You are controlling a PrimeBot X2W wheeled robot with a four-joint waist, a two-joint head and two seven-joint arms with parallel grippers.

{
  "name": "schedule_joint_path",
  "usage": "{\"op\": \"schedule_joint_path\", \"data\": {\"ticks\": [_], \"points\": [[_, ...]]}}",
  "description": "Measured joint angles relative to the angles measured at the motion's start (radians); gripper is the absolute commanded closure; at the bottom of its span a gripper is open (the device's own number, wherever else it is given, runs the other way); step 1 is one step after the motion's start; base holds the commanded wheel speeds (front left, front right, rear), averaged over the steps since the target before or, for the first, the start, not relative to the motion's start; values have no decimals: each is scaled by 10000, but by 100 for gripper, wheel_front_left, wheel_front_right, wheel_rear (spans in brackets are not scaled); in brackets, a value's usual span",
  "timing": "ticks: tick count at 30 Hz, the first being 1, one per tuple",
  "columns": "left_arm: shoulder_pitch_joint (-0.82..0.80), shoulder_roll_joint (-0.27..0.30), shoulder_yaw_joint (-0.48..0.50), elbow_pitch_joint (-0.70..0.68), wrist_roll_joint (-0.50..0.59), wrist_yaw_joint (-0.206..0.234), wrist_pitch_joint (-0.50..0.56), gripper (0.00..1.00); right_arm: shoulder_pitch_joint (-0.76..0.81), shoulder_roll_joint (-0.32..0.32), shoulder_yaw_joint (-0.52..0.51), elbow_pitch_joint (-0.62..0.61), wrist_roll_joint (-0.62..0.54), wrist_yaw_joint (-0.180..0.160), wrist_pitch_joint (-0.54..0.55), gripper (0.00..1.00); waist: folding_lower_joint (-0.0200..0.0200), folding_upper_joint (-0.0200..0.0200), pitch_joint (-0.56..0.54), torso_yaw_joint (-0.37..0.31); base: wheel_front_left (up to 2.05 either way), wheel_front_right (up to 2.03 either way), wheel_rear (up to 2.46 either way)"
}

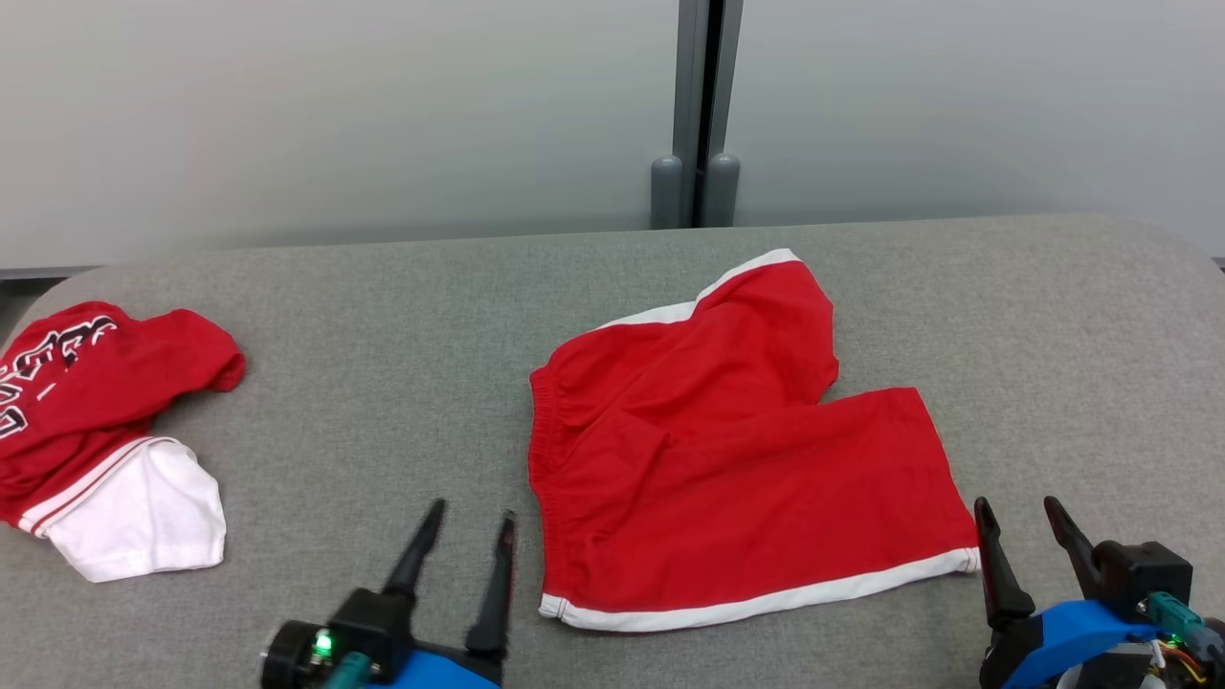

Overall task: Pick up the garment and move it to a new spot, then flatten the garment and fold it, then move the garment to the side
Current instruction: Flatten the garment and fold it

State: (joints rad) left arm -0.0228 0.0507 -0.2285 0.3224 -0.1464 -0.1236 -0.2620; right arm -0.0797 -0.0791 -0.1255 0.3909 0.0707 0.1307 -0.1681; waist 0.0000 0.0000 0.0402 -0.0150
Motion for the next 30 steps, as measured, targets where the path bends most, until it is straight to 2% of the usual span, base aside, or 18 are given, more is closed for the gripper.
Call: {"op": "schedule_joint_path", "data": {"ticks": [7,17,30], "points": [[-228,-6,-1453,1137,-209,-12,2,0,-649,-59,-165,1475,-79,0,-244,0,0,0,303,-51,0,0,0],[-773,0,-2579,2529,-650,-25,2,0,-1404,-13,-148,3243,88,0,-671,0,0,0,631,-126,0,0,0],[-1372,0,-3279,3342,-1262,-52,0,0,-2011,100,485,4667,479,-4,-965,0,0,0,799,-108,0,0,0]]}}
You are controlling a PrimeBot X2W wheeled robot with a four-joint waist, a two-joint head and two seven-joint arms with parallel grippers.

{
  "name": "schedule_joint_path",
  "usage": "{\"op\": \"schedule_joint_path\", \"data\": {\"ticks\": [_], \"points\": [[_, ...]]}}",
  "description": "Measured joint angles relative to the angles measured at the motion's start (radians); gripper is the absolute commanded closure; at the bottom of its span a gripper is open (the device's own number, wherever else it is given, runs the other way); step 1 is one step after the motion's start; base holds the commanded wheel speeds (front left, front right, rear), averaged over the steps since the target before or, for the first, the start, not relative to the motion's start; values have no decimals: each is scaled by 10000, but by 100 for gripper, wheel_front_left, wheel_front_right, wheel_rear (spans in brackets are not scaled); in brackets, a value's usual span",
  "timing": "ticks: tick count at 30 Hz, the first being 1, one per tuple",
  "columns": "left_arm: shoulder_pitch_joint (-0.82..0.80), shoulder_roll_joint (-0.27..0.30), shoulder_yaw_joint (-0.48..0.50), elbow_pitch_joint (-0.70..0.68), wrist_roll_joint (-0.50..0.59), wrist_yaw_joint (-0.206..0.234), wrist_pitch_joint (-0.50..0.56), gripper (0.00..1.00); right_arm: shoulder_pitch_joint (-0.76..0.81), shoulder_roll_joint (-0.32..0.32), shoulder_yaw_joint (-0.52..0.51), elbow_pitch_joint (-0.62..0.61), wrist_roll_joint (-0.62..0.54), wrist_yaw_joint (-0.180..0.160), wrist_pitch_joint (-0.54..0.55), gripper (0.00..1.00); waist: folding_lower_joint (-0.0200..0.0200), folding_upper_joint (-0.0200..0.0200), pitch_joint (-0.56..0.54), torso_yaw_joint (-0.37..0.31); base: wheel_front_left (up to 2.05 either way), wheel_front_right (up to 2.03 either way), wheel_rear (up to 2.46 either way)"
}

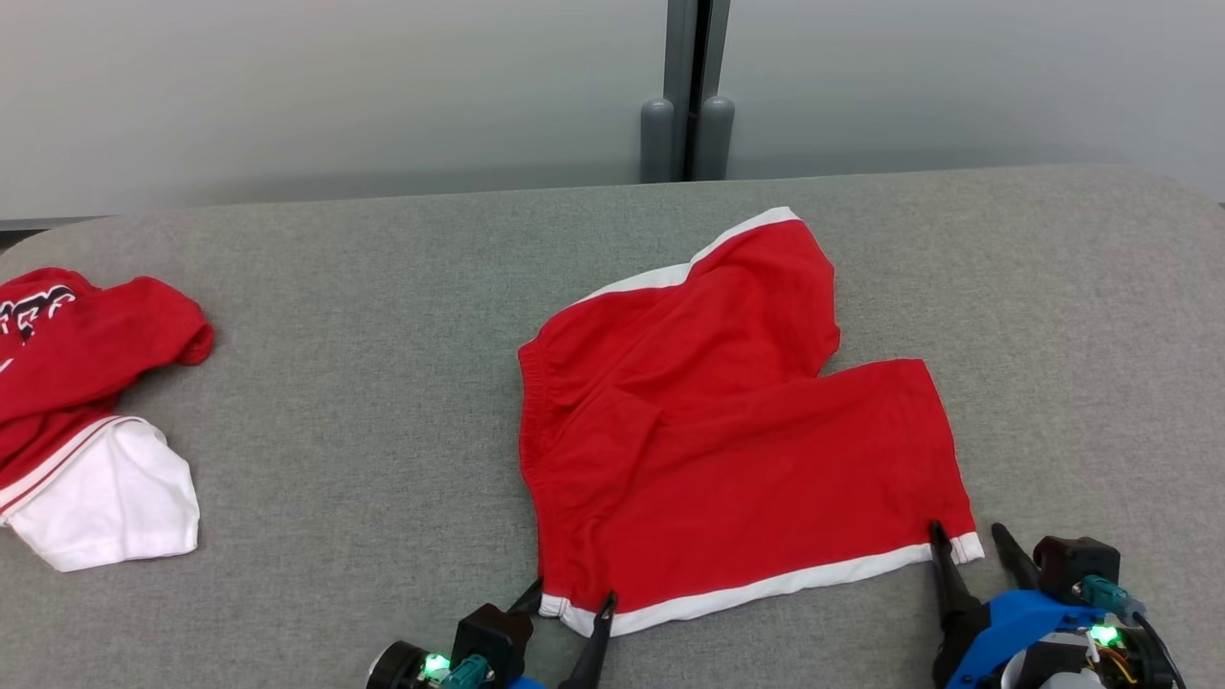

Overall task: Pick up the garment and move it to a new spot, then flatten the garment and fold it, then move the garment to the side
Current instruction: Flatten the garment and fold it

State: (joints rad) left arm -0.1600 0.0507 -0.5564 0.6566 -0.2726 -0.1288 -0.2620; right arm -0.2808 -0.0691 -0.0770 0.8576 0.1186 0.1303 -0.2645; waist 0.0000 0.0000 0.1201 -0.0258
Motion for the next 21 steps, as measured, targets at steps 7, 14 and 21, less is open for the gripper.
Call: {"op": "schedule_joint_path", "data": {"ticks": [7,14,21], "points": [[-118,-6,-341,117,-380,0,0,100,12,58,658,-46,654,-10,-19,100,0,0,-71,-7,0,0,0],[-105,65,44,-874,-635,-2,0,100,648,-10,1074,-1409,1246,-6,6,100,0,0,-260,18,0,0,0],[-414,382,617,-2073,-838,-2,0,100,426,-228,1521,-2941,1862,-4,6,100,0,0,-174,-53,0,0,0]]}}
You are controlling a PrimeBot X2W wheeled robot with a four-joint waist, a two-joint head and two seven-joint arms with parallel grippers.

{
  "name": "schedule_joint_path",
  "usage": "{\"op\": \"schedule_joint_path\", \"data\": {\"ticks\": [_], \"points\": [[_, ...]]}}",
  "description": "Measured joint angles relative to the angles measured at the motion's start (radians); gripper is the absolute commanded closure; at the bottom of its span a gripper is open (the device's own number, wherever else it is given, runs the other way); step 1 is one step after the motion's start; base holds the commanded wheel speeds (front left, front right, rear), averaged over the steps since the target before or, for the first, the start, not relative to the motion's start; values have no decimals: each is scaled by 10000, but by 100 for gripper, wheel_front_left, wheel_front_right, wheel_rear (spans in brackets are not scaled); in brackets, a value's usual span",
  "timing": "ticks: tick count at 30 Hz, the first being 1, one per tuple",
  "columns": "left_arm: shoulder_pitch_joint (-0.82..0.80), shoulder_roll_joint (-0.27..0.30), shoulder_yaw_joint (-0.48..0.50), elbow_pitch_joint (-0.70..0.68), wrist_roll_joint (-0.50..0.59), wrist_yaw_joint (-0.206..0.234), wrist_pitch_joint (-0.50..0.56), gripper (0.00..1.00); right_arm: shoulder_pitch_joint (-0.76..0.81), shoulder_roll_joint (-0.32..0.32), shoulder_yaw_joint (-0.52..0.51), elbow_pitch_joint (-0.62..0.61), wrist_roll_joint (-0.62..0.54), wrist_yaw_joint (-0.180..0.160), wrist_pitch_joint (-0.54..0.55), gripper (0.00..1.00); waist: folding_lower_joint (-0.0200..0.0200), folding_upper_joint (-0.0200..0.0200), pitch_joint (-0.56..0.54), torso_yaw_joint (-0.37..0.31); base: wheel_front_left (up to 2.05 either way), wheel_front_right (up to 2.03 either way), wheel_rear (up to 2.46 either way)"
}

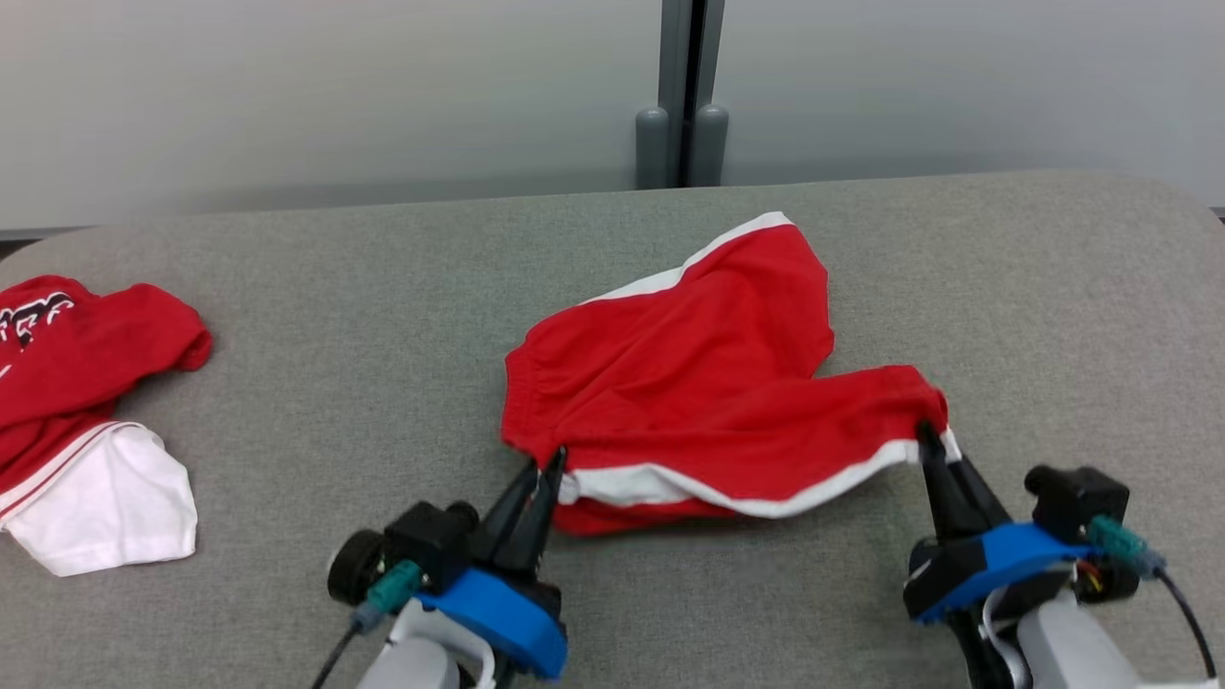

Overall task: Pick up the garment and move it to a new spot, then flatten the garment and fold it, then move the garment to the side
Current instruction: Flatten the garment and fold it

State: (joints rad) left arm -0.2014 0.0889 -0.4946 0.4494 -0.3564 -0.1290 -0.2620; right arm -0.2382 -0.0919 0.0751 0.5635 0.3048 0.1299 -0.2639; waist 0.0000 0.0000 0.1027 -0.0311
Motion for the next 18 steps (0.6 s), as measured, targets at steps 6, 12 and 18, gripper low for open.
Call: {"op": "schedule_joint_path", "data": {"ticks": [6,12,18], "points": [[-1827,499,288,-337,-328,0,2,100,-1831,-155,353,-362,437,4,52,100,0,0,514,-58,0,0,0],[-5226,1181,336,-217,-872,0,163,100,-5090,-236,449,-79,499,4,178,100,3,0,1634,-249,0,0,0],[-8744,1526,318,286,-1547,0,468,100,-8711,-192,-84,963,813,6,295,100,4,0,2825,-364,0,0,0]]}}
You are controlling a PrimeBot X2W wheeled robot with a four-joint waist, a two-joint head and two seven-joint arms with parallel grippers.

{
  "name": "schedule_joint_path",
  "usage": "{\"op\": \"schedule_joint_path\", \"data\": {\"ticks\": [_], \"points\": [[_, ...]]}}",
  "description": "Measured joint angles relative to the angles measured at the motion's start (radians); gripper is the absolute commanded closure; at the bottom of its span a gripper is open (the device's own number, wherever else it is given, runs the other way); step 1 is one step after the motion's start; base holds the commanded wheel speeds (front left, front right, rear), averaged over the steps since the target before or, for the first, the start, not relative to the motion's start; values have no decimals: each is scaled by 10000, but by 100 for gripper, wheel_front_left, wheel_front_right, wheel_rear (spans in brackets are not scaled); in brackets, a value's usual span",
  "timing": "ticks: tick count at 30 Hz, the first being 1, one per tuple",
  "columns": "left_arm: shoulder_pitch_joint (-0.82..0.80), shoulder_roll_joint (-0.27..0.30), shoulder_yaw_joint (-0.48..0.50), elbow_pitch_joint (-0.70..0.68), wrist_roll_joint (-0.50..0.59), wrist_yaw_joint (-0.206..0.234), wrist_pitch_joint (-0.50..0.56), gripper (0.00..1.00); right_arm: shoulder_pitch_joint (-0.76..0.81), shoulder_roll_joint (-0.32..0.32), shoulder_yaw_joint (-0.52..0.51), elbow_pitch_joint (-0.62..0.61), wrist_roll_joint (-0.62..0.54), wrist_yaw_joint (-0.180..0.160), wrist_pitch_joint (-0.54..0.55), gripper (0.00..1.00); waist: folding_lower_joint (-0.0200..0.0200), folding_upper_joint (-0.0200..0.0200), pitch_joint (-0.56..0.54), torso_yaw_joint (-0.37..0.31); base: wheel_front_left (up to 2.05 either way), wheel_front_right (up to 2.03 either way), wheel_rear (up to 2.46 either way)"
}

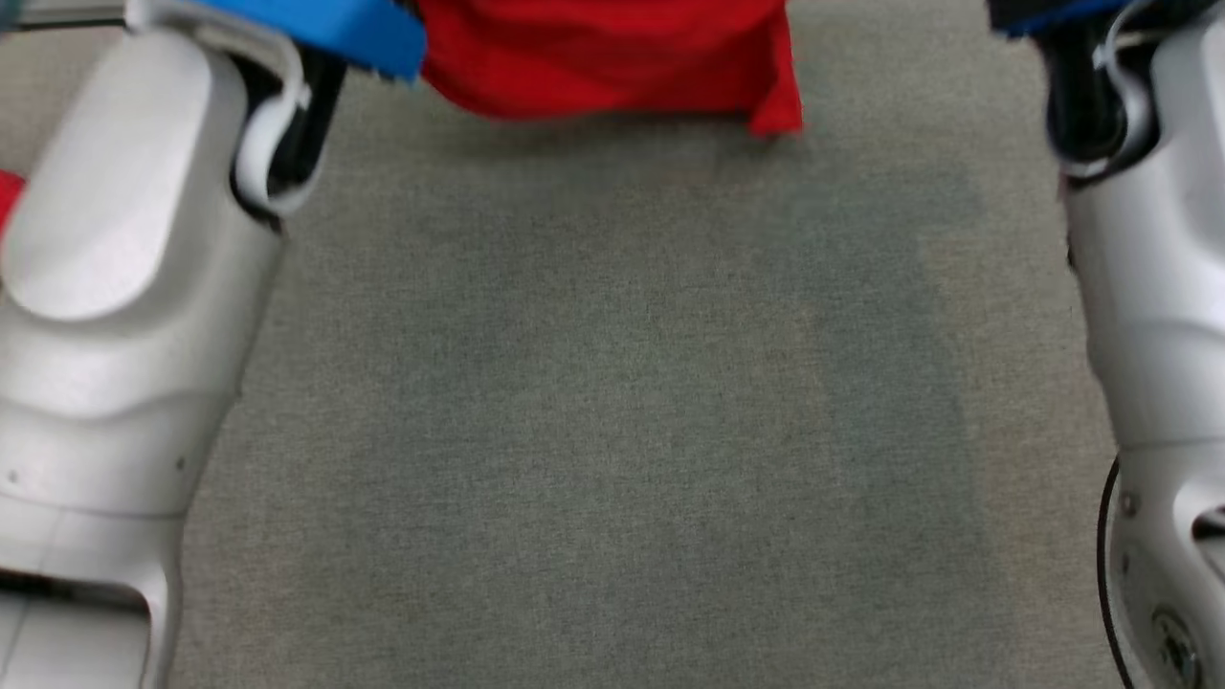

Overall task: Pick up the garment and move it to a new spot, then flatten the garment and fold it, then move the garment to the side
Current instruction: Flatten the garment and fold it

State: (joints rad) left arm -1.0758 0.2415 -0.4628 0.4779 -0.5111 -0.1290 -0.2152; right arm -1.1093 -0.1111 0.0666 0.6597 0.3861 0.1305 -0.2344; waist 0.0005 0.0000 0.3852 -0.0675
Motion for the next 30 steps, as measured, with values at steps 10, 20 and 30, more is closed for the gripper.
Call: {"op": "schedule_joint_path", "data": {"ticks": [10,20,30], "points": [[-3748,-63,-757,1225,-759,0,-263,100,-3773,-2,-280,1726,35,0,-188,100,-1,0,911,79,0,0,0],[-2131,35,-1350,1448,-1515,0,-462,100,-2081,21,608,2102,460,0,-268,100,-4,0,904,-39,0,0,0],[2589,-44,-608,-125,-685,12,-464,100,2405,-65,892,614,855,0,-272,100,-6,0,133,34,0,0,0]]}}
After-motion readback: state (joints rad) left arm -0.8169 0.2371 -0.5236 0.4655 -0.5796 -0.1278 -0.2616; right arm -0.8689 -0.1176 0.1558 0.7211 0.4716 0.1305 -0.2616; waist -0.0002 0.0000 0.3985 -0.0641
